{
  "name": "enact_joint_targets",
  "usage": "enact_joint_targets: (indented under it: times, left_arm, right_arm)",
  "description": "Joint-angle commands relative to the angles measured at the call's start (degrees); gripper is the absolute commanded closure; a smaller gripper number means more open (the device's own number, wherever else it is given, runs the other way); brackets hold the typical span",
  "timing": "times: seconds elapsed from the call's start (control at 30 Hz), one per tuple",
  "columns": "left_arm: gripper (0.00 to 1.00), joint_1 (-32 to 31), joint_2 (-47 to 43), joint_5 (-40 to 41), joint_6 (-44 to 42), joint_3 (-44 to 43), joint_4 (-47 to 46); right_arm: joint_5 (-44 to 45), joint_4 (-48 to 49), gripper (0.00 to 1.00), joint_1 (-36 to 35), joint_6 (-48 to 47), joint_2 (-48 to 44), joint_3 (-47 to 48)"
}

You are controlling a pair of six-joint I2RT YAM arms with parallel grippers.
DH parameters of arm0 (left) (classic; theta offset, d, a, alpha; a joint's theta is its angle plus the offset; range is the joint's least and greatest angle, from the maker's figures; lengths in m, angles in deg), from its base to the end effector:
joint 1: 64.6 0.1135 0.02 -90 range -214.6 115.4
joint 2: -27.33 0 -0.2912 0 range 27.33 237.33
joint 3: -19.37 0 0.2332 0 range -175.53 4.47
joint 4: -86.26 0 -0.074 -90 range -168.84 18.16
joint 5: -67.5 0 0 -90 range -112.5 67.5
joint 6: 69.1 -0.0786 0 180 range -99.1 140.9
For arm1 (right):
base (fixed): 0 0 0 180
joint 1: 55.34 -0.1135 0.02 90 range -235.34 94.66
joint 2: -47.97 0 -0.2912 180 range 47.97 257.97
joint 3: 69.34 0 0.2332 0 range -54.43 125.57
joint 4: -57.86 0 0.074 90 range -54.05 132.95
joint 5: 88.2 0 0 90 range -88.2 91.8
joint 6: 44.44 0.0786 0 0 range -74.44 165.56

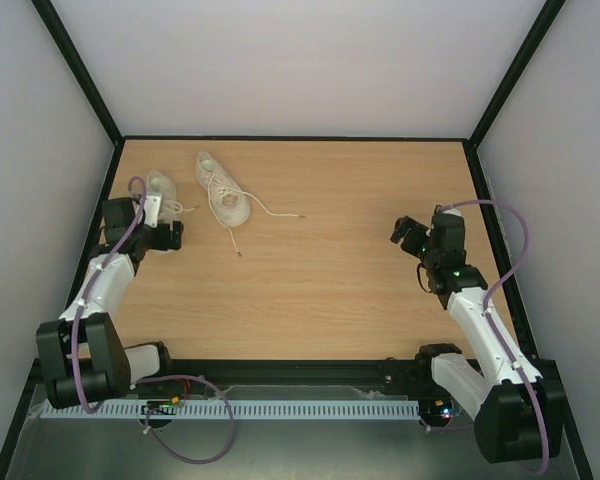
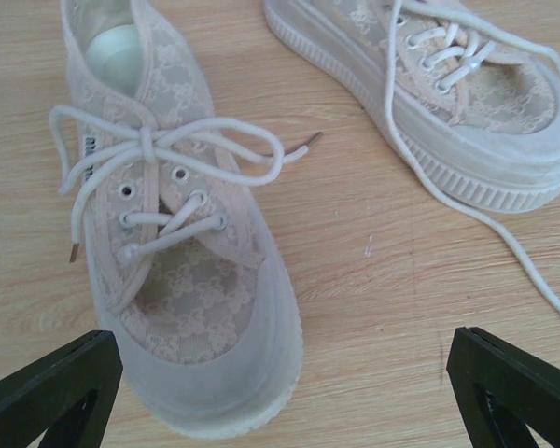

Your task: Tie the shoes

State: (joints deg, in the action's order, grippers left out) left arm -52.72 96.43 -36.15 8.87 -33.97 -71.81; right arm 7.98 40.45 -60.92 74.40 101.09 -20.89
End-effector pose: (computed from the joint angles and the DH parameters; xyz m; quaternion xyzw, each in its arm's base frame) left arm 0.2578 0.0353 0.2303 0.0536 0.8912 -0.0137 0.4503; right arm 0.2184 0.0128 0.2703 0.1965 0.8051 0.1223 0.5461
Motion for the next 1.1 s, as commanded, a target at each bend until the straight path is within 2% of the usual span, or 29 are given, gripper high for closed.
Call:
enact_joint_targets:
  times: [0.0,0.17,0.37,0.5,0.57,0.63,0.8,1.0,1.07]
  left_arm:
    - [0.01,-2.25,3.56,-4.29,-1.63,-8.74,2.09]
    - [0.01,-9.22,19.79,3.08,2.65,-28.64,8.44]
    - [0.0,-10.1,44.4,9.4,9.0,-55.26,15.76]
    - [0.04,-10.71,56.79,14.55,10.48,-70.97,22.18]
    - [0.12,-10.64,59.52,16.32,10.7,-73.8,23.08]
    - [0.16,-10.64,59.46,15.56,10.0,-72.35,21.76]
    - [0.16,-11.24,57.91,11.47,6.79,-66.51,16.38]
    - [0.16,-11.7,64.73,13.65,7.88,-73.28,19.07]
    - [0.22,-11.7,65.93,14.08,8.47,-74.47,19.29]
  right_arm:
    - [-6.83,3.24,0.01,0.05,-1.45,-1.52,-0.68]
    - [-11.39,4.68,0.0,0.05,-1.68,-1.27,0.07]
    - [-11.53,3.12,0.01,-0.03,-3.35,-2.15,1.08]
    - [-10.82,2.89,0.01,-0.01,-3.42,-2.88,0.79]
    - [-10.84,3.08,0.0,-0.04,-3.35,-2.8,0.61]
    - [-10.79,3.2,0.01,-0.03,-3.4,-2.32,0.65]
    - [-10.77,3.89,0.0,-0.04,-3.61,0.15,1.36]
    - [-11.29,3.92,0.01,-0.02,-4.04,1.89,3.15]
    - [-11.2,3.7,0.0,0.01,-4.21,1.79,3.19]
